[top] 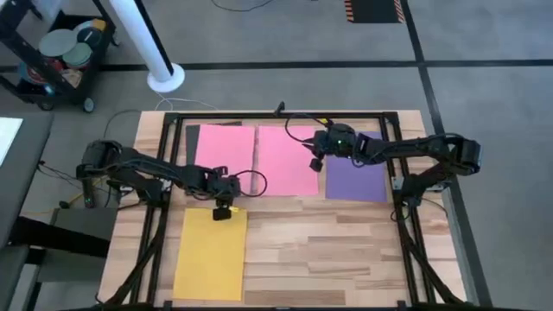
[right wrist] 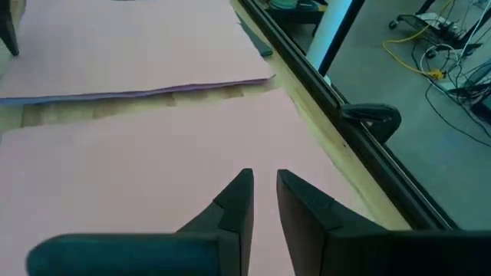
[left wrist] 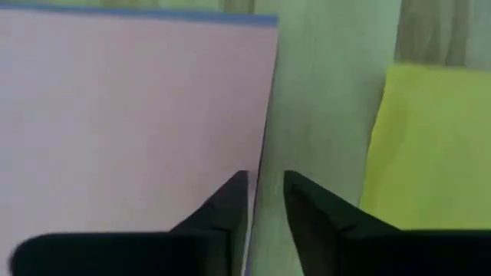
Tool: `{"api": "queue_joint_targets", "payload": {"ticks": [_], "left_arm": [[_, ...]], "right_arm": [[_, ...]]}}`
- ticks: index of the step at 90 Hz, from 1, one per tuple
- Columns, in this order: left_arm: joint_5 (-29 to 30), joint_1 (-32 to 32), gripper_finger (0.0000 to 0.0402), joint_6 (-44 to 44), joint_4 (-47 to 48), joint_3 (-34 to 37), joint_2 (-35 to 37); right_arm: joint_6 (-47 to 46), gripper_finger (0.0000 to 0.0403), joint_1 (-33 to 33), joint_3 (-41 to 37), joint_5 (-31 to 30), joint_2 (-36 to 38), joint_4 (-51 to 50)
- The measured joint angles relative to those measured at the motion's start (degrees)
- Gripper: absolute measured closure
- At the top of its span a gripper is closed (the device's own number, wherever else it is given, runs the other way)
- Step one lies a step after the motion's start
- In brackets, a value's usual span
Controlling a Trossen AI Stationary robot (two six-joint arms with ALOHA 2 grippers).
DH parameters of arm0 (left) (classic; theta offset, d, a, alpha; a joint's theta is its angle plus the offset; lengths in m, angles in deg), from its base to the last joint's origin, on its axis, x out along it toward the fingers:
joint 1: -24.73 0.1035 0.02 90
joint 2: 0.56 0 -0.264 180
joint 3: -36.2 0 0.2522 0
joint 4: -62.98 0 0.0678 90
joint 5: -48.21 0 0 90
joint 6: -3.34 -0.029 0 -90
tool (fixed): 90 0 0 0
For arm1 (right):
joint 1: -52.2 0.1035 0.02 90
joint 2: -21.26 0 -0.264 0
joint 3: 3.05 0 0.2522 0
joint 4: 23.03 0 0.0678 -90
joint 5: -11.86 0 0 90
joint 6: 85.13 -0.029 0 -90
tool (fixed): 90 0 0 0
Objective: Organize paper
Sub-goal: Stack the pink paper on top of the pink paper
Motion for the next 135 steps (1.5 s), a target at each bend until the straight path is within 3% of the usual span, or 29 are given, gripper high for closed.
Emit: {"api": "queue_joint_targets", "payload": {"ticks": [19, 44, 57, 73, 86, 113, 135], "left_arm": [[6.63, 0.04, 0.0281, -0.04, -1.59, 0.37, 0.00], [5.39, 0.02, 0.0290, -1.44, -2.33, 0.37, 0.00], [5.50, 0.81, 0.0319, -1.53, -2.38, 0.37, 0.02], [6.27, 2.57, 0.0390, -2.50, -3.75, 0.37, 0.02], [4.30, 2.97, 0.0400, -4.38, -5.60, 0.37, 0.00], [5.16, 2.97, 0.0395, -5.42, -6.54, -0.54, 0.02], [4.52, 2.75, 0.0348, -7.59, -6.75, -0.19, 0.02]], "right_arm": [[0.04, 0.0344, 0.00, 0.00, 0.00, 0.00, 0.00], [0.04, 0.0344, 0.00, 0.02, 0.00, 0.00, 0.01], [0.04, 0.0344, 0.00, 0.02, 0.00, 0.00, 0.02], [0.04, 0.0344, 0.00, 0.04, 0.00, 0.00, 0.02], [0.04, 0.0344, 0.00, 0.04, 0.00, 0.00, 0.02], [0.04, 0.0344, 0.00, 0.04, 0.00, 0.00, -0.02], [0.04, 0.0344, -0.04, 0.04, 0.00, 0.00, -0.26]]}}
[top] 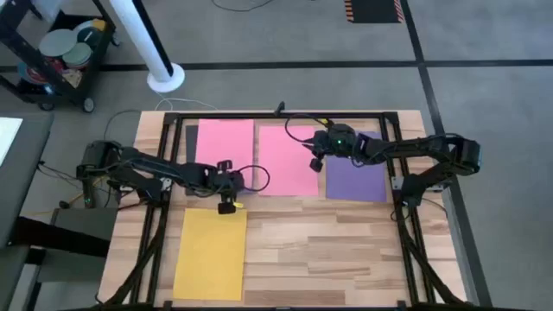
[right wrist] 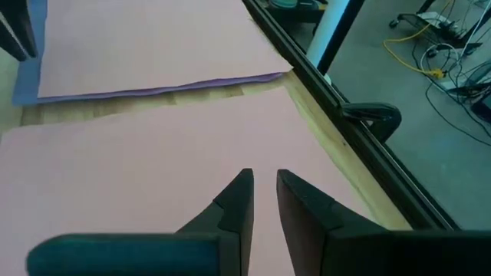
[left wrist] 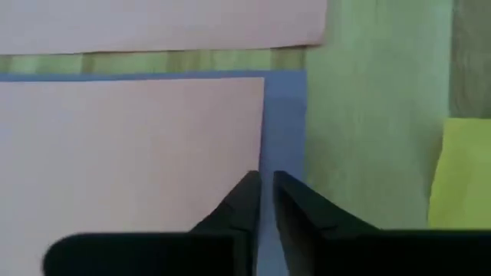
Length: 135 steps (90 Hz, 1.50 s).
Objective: Organize paper
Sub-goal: Stack the pink paper on top of the pink paper
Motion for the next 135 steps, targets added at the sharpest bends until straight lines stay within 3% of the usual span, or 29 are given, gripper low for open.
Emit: {"api": "queue_joint_targets", "payload": {"ticks": [21, 50, 59, 72, 99, 107, 119, 135], "left_arm": [[3.28, 0.00, 0.0312, -2.31, 0.65, 0.24, -2.01], [5.19, 0.06, 0.0309, -2.36, -0.37, 0.00, -6.69], [5.90, 0.05, 0.0327, -2.53, -0.48, -0.04, -7.30], [6.19, 0.09, 0.0390, -2.66, 1.51, -1.11, -7.39], [8.34, 0.09, 0.0401, -1.00, 8.91, -4.06, -5.27], [7.08, 0.09, 0.0401, 0.05, 7.58, -4.26, -2.69], [0.49, 0.13, 0.0401, 1.06, 1.94, -4.28, 0.92], [-5.22, -0.41, 0.0401, 0.39, -8.34, -4.35, 0.00]], "right_arm": [[0.02, 0.0344, 0.00, 0.00, -0.02, 0.00, -0.28], [0.04, 0.0344, 0.00, 0.02, -0.02, 0.00, -0.85], [0.04, 0.0344, 0.00, 0.02, -0.02, 0.00, -0.88], [0.04, 0.0344, 0.00, 0.02, -0.04, 0.00, -0.79], [0.04, 0.0344, -0.01, 0.02, -0.04, 0.00, -0.71], [0.03, 0.0344, 0.00, 0.02, -0.04, 0.00, -0.70], [0.02, 0.0344, 0.00, 0.02, -0.04, 0.01, -0.57], [0.00, 0.0344, -0.41, 0.00, -0.11, 2.03, 0.14]]}}
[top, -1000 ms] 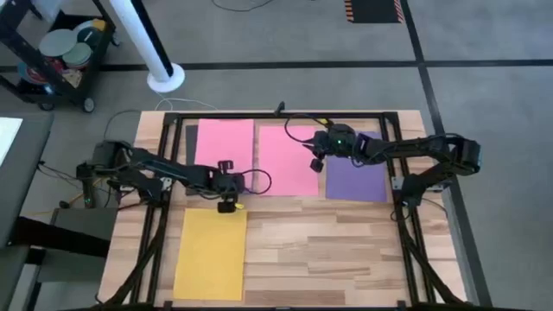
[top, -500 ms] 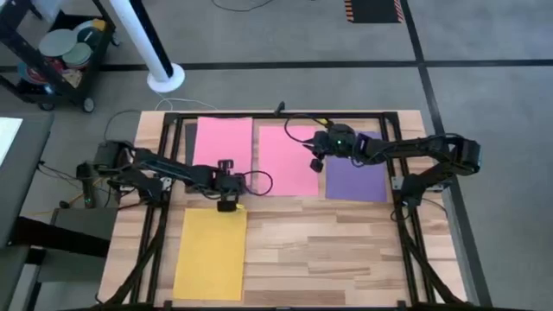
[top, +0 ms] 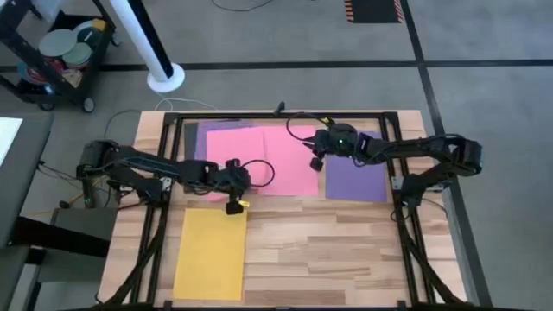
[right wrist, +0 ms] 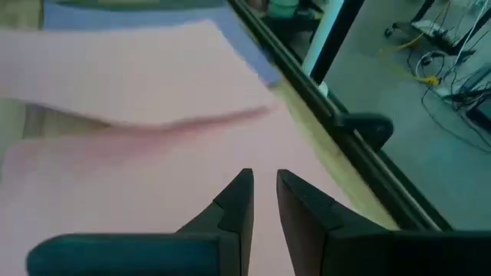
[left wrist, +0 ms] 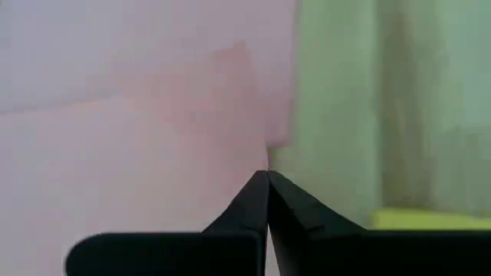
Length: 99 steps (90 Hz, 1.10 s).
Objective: Organize paper
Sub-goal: Stack the pink paper on top of the pink paper
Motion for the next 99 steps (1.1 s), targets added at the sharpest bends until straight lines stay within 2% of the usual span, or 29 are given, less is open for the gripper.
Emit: {"api": "queue_joint_targets", "payload": {"ticks": [22, 46, 72, 87, 99], "left_arm": [[-2.95, -0.02, 0.0401, -2.27, -11.03, -0.43, -5.38], [-2.97, -0.02, 0.0401, -7.82, -15.61, -7.88, -14.38], [-4.65, 0.82, 0.0401, -11.43, -15.84, -17.13, -24.12], [-4.69, 1.26, 0.0401, -12.26, -15.90, -19.68, -25.88], [-4.40, 2.42, 0.0401, -9.11, -18.07, -20.20, -25.86]], "right_arm": [[-0.06, 0.0344, -1.40, 0.00, -0.02, 2.61, -2.25], [-0.11, 0.0344, -1.52, 0.00, -0.04, 2.97, -3.59], [-0.60, 0.0344, -1.52, 0.00, -0.04, 2.97, -4.57], [-1.43, 0.0344, -1.52, 0.00, -0.05, 2.97, -4.87], [-1.44, 0.0344, -1.52, 0.00, -0.07, 2.97, -4.88]]}}
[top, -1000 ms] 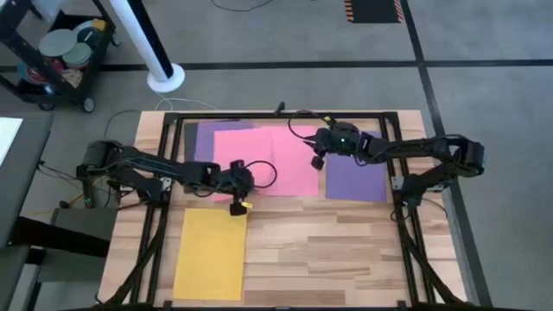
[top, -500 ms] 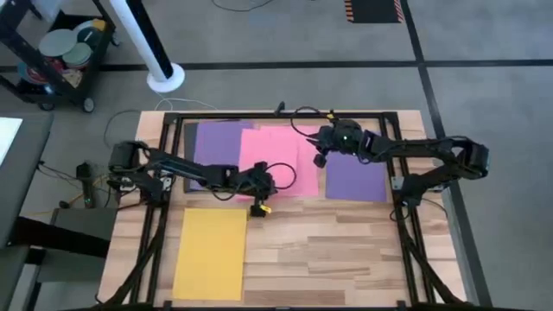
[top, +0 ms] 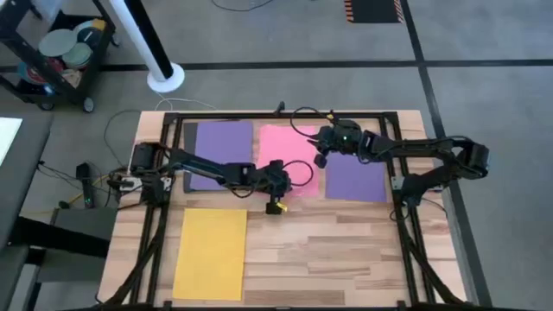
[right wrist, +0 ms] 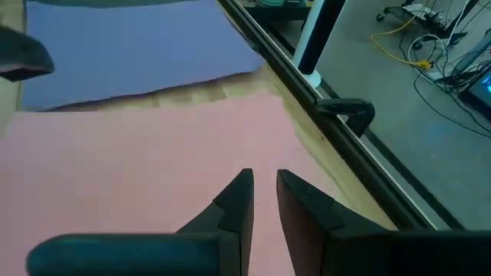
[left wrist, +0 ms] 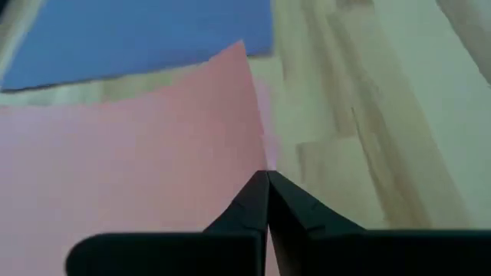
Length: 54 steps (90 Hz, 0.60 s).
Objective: Organize paper
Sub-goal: Stack the pink paper on top of the pink paper
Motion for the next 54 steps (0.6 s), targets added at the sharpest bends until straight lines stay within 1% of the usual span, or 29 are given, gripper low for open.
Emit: {"api": "queue_joint_targets", "payload": {"ticks": [15, 29, 42, 54], "left_arm": [[0.40, 1.51, 0.0401, 7.57, -2.25, 0.00, 0.00], [4.25, 1.69, 0.0401, 13.06, -4.09, 0.00, 0.00], [4.66, 1.47, 0.0401, 17.71, -5.04, 0.00, 0.00], [6.56, 0.83, 0.0401, 21.12, -5.11, 0.00, 0.00]], "right_arm": [[0.00, 0.0344, 0.00, 0.00, 0.00, 0.00, -0.02], [0.04, 0.0344, 0.00, 0.00, -0.01, 0.00, -0.08], [0.28, 0.0344, 0.00, 0.00, -0.02, 0.00, -0.09], [0.44, 0.0344, 0.00, 0.00, -0.02, 0.00, -0.13]]}}
